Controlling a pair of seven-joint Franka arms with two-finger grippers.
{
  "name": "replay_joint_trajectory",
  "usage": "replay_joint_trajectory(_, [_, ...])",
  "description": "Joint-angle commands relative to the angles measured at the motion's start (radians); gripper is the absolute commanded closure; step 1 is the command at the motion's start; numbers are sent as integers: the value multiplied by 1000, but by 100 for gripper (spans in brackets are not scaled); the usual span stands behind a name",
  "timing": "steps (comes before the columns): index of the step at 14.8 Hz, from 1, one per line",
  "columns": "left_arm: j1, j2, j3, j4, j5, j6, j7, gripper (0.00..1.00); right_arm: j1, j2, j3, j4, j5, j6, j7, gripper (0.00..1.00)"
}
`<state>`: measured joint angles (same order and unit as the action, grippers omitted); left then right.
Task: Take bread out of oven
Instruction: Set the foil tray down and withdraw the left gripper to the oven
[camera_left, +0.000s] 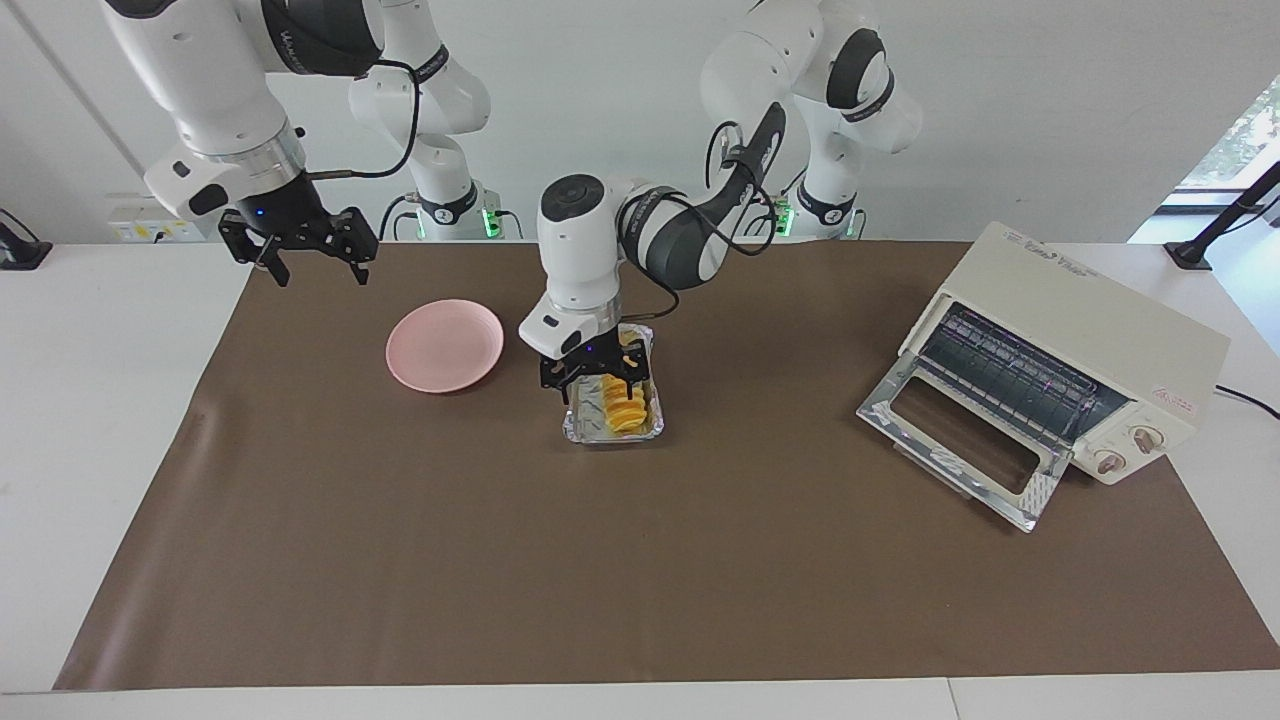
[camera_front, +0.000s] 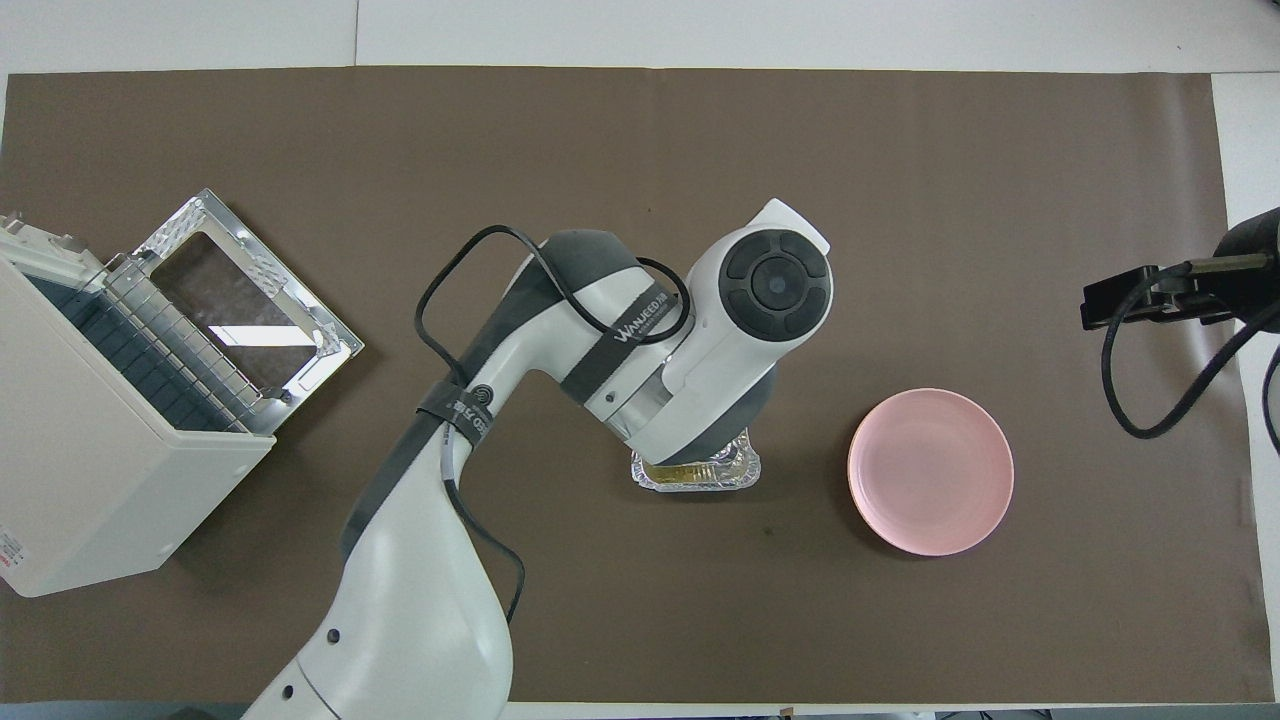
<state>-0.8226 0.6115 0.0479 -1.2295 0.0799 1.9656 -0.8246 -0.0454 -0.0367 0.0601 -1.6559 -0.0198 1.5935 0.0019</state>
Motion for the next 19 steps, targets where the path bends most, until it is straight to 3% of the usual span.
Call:
replay_joint_trajectory(1, [124, -169, -8, -25, -83, -106, 111, 0, -7, -8, 4, -4, 15, -6, 4, 0])
replay_joint_trajectory(5, [329, -323, -7, -73, -85, -318, 410, 0, -8, -8, 6, -4, 15, -6, 4, 0])
replay_joint_trajectory(8, [491, -458, -7, -181, -85, -330, 554, 0, -7, -8, 4, -4, 15, -6, 4, 0])
replay_joint_trajectory(12, [637, -501, 6, -246, -69, -389, 585, 0, -8, -8, 4, -4, 15, -6, 0, 0])
replay_joint_trajectory(14, [649, -524, 3, -286, -71, -387, 591, 0, -14, -8, 3, -5, 14, -9, 0, 0])
replay_joint_trajectory(16, [648, -588, -13, -396, -66, -363, 605, 0, -16, -8, 3, -5, 15, -9, -3, 0])
replay_joint_trajectory(19, [684, -604, -23, -381, -68, -459, 786, 0, -2, -31, 7, -53, 15, 9, 0, 0])
